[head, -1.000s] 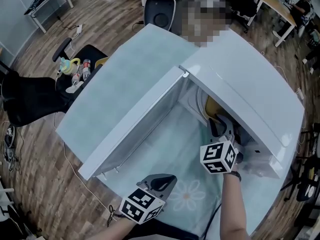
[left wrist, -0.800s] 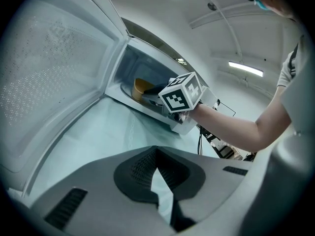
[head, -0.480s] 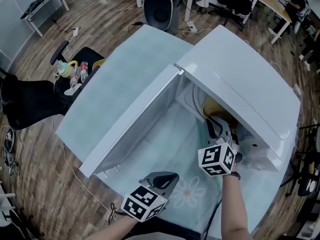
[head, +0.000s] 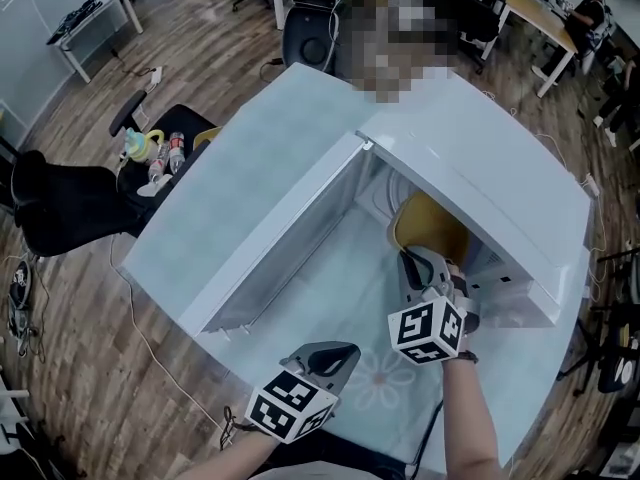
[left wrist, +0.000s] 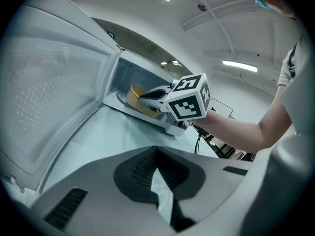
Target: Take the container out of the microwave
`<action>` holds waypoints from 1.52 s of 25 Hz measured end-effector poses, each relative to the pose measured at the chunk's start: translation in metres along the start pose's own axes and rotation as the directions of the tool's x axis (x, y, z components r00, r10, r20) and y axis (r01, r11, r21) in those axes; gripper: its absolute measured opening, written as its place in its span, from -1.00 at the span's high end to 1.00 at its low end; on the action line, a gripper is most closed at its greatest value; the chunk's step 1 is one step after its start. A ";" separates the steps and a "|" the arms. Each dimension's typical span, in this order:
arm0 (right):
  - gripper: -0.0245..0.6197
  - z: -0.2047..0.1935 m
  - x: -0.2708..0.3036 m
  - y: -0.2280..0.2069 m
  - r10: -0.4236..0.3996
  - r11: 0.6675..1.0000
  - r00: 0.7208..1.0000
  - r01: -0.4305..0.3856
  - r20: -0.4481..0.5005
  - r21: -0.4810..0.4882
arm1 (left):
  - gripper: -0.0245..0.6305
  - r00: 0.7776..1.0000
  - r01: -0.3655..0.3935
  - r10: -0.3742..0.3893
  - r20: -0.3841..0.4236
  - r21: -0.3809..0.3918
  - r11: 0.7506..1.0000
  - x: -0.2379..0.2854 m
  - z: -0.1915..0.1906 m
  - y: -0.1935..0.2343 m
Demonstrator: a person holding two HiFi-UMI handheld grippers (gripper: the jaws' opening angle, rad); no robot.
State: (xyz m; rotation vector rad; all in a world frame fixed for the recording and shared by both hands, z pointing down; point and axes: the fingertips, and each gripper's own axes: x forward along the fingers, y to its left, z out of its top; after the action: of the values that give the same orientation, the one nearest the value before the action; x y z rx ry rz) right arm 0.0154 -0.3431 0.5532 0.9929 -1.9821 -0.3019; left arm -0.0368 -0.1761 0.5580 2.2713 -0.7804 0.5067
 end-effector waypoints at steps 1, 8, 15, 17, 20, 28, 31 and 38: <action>0.85 0.002 -0.004 0.004 0.008 1.000 1.000 -0.008 0.003 0.001 | 0.91 1.000 0.001 -0.001 0.006 0.005 1.000 -0.003 0.001 -0.001; 0.85 0.022 -0.034 0.016 0.024 0.998 0.999 -0.026 0.046 0.052 | 0.91 0.999 -0.008 0.003 0.054 0.076 0.997 -0.020 0.019 -0.006; 0.85 0.042 -0.076 0.016 -0.014 0.991 0.993 -0.002 0.118 0.133 | 0.91 0.994 -0.033 0.022 0.110 0.106 0.994 -0.033 0.035 -0.005; 0.85 0.049 -0.092 0.019 -0.018 0.982 0.987 -0.013 0.158 0.191 | 0.91 0.992 -0.044 0.030 0.124 0.109 0.993 -0.038 0.040 -0.004; 0.85 0.056 -0.115 0.028 -0.006 0.957 0.977 -0.056 0.211 0.285 | 0.91 0.987 -0.064 0.048 0.152 0.102 0.993 -0.045 0.051 -0.001; 0.85 0.065 -0.149 0.042 -0.032 0.858 0.950 -0.134 0.311 0.496 | 0.91 0.981 -0.061 0.034 0.189 0.142 0.988 -0.055 0.078 -0.004; 0.85 0.067 -0.165 0.044 -0.059 0.795 0.934 -0.170 0.352 0.583 | 0.91 0.983 -0.053 0.023 0.182 0.161 0.986 -0.058 0.078 -0.008; 0.85 0.088 -0.214 0.025 -0.183 0.761 0.803 -0.249 0.567 0.599 | 0.91 0.981 -0.042 0.001 0.196 0.205 0.978 -0.057 0.093 -0.014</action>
State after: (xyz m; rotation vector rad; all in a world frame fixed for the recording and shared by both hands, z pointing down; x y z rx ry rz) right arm -0.0040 -0.1815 0.3865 1.4159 -2.7971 0.1600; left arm -0.0578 -0.2110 0.4562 2.5388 -0.8851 0.3949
